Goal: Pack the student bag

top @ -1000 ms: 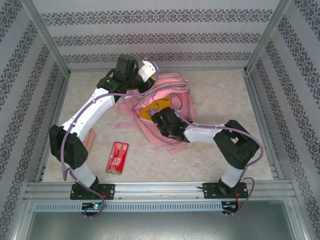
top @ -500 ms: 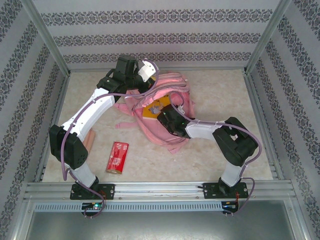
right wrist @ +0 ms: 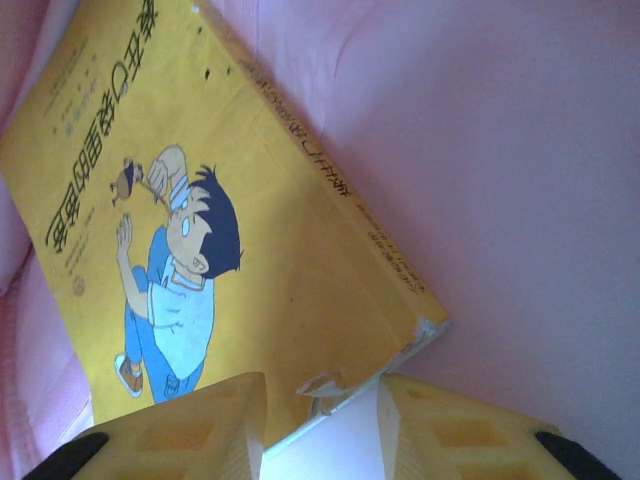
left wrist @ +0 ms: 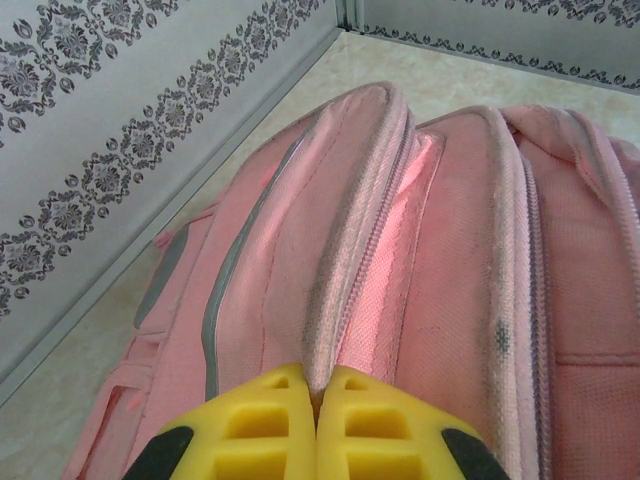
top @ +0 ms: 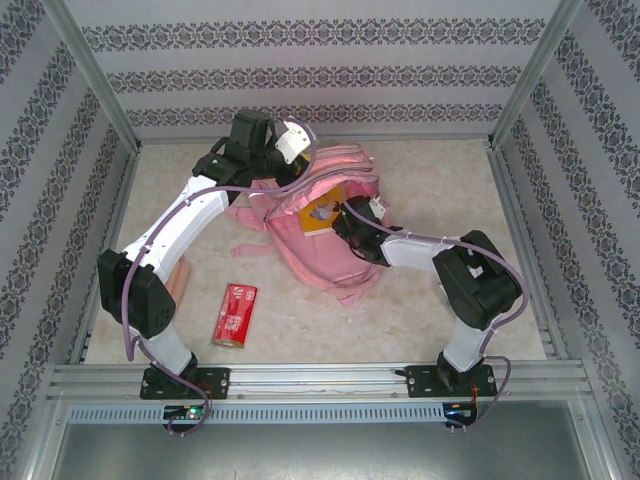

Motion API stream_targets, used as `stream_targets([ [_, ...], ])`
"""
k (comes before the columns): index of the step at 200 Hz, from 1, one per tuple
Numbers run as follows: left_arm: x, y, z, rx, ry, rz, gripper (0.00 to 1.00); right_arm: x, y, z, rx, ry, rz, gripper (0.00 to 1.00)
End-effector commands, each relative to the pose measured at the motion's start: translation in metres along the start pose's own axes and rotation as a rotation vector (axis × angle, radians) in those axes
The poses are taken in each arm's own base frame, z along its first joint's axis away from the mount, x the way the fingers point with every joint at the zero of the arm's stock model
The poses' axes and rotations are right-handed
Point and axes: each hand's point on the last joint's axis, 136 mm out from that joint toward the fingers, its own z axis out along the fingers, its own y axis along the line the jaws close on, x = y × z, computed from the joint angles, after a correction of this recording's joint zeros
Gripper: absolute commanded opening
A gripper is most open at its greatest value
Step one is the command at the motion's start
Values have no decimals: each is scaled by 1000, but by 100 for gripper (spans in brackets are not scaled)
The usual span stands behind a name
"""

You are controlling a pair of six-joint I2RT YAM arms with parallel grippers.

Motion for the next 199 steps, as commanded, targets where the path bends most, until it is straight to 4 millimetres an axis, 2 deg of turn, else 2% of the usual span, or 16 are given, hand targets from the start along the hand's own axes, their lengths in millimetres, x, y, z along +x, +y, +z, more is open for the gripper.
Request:
stream_targets([
  [1, -65, 0, -37, -9, -226, 100, 0, -32, 20, -4, -45, -104, -96, 34],
  [23, -65, 0, -37, -9, -228, 98, 0, -36, 23, 2, -63, -98, -128, 35],
  [39, -64, 1, -36, -10, -224, 94, 0, -36, 25, -2, -81, -88, -110, 36],
  [74, -56, 1, -32, -9, -202, 90, 0, -30, 39, -34, -163, -36, -106, 45],
  [91, -48, 0, -27, -4, -189, 84, 0, -24, 40, -58, -207, -16, -118, 47],
  [110, -40, -3, -22, 5, -190, 61, 0, -14, 26, -82, -213, -19, -208, 47],
  [141, -17, -10, -7, 34, -167, 10, 0, 1, -24, -109, -190, 29, -318, 48],
  [180, 23, -33, 21, 106, -74, -14, 0, 15, -54, -154, -223, 87, -384, 49],
  [190, 33, -41, 30, 135, -42, -23, 7, 17, -61, -163, -218, 99, -379, 49],
  [199, 42, -49, 36, 160, -7, -28, 21, 18, -66, -171, -214, 111, -372, 49],
])
